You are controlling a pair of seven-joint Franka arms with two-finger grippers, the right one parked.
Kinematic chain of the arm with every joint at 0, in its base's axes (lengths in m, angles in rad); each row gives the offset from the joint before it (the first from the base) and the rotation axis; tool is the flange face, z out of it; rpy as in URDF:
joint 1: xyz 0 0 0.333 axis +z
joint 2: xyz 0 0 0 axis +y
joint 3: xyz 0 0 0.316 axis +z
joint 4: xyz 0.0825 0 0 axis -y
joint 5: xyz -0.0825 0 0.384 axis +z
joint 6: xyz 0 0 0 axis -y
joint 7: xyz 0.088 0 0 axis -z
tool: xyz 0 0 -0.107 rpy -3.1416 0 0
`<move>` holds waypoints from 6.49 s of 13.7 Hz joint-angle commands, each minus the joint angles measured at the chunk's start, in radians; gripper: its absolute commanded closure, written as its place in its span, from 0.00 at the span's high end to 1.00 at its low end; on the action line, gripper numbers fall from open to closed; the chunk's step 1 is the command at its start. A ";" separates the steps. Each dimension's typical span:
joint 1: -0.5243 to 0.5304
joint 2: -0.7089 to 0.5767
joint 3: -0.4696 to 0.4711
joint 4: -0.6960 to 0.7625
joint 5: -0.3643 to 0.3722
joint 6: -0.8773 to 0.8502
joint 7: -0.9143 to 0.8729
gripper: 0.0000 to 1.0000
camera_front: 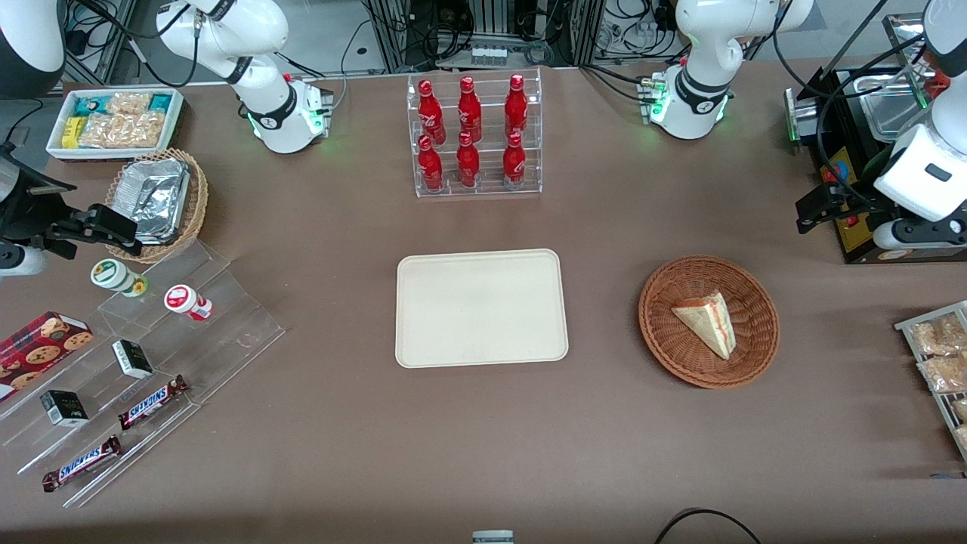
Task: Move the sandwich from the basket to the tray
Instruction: 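Move the left gripper toward the sandwich in the wicker basket, then lower the left gripper onto the wrapped sandwich and close on it, then lift the sandwich and carry it over the cream tray, then lower the sandwich onto the tray and open the left gripper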
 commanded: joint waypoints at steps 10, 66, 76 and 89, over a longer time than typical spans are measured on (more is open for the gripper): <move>-0.005 0.033 -0.007 -0.161 0.002 0.211 -0.069 1.00; -0.726 0.781 -0.032 0.239 0.057 0.606 -0.706 0.00; -0.746 0.815 -0.028 0.239 0.109 0.622 -0.703 1.00; -0.496 0.308 -0.022 -0.001 0.095 0.396 -0.607 1.00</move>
